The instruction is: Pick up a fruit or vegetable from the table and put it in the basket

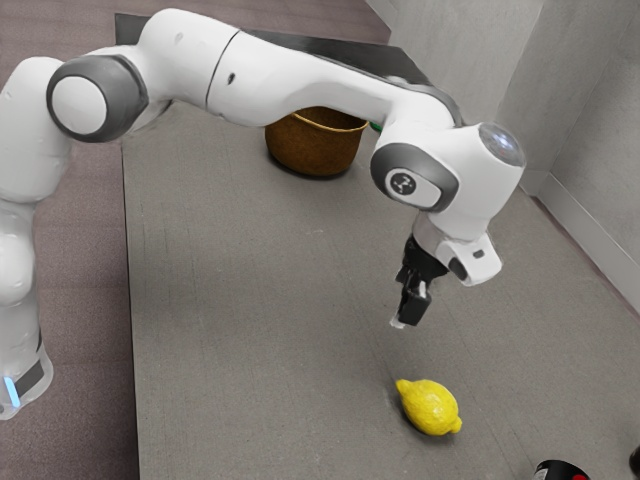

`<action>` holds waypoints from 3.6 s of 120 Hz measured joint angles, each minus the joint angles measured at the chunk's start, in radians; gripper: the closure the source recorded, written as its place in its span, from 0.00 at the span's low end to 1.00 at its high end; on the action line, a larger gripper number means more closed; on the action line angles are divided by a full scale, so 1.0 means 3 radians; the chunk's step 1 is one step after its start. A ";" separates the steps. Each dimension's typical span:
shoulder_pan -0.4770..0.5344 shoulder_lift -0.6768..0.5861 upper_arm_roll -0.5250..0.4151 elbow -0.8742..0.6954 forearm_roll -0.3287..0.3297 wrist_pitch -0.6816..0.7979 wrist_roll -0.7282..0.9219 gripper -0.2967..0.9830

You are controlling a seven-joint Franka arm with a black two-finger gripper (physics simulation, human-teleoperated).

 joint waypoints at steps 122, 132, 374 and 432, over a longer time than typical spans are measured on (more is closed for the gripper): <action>0.0375 0.0690 -0.1281 -0.0394 0.0662 0.1029 0.0304 0.21; 0.0373 0.0746 -0.1273 -0.0398 0.0668 0.1111 0.0313 0.21; 0.2041 -0.0026 0.0928 0.0658 -0.0084 0.0239 0.1167 0.46; 0.2114 0.0584 0.0914 0.1297 -0.0156 0.0207 0.1836 0.29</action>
